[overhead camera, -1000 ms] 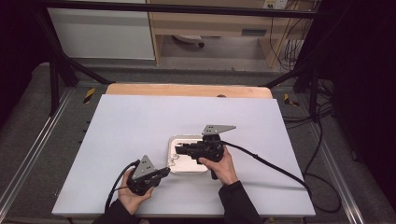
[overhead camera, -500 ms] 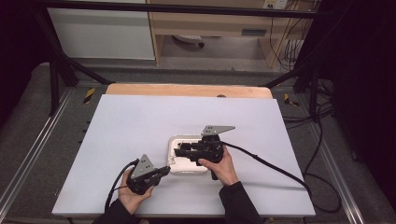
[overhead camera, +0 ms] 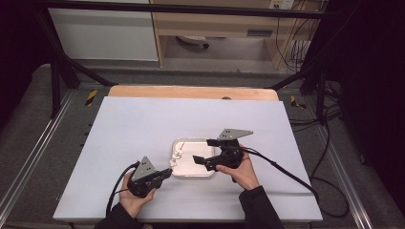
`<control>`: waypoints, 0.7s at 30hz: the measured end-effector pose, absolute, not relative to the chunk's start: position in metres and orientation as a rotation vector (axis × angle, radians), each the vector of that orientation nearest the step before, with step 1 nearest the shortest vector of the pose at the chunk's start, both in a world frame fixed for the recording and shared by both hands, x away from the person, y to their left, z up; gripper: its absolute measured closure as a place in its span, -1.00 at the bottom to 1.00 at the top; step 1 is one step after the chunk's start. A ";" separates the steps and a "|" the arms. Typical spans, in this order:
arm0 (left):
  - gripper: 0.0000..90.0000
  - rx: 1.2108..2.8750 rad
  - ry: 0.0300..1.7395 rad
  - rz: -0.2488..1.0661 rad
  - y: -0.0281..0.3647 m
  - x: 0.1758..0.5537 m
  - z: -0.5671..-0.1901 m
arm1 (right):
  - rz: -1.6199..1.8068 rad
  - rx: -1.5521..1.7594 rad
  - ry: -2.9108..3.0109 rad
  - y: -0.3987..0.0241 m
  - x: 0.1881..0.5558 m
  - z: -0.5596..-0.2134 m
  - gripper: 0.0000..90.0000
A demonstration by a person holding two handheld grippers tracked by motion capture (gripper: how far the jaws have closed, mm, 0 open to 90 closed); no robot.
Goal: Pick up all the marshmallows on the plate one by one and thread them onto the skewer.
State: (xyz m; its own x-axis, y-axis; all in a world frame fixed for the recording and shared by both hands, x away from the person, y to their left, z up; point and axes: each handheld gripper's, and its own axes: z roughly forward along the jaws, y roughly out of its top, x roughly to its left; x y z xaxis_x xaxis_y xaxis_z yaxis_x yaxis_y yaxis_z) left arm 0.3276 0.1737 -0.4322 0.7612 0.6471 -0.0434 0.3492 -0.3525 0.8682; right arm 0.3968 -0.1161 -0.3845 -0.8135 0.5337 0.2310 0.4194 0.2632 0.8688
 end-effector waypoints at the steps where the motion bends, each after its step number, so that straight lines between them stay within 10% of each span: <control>1: 0.98 1.979 0.777 0.381 0.175 0.326 -0.432 | 1.581 0.922 2.404 -0.120 0.397 -0.386 -0.81; 21: 0.97 2.008 0.815 0.327 0.180 0.336 -0.421 | 1.354 1.033 2.395 -0.200 0.386 -0.424 -0.98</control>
State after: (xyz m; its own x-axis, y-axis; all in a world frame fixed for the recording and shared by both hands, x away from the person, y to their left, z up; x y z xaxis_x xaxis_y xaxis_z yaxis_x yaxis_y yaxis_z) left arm 0.3360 0.1802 -0.4213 0.7460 0.6602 -0.0866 0.4177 -0.3627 0.8330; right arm 0.3863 -0.2005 -0.4241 -0.7347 0.6601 0.1565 0.4745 0.3352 0.8139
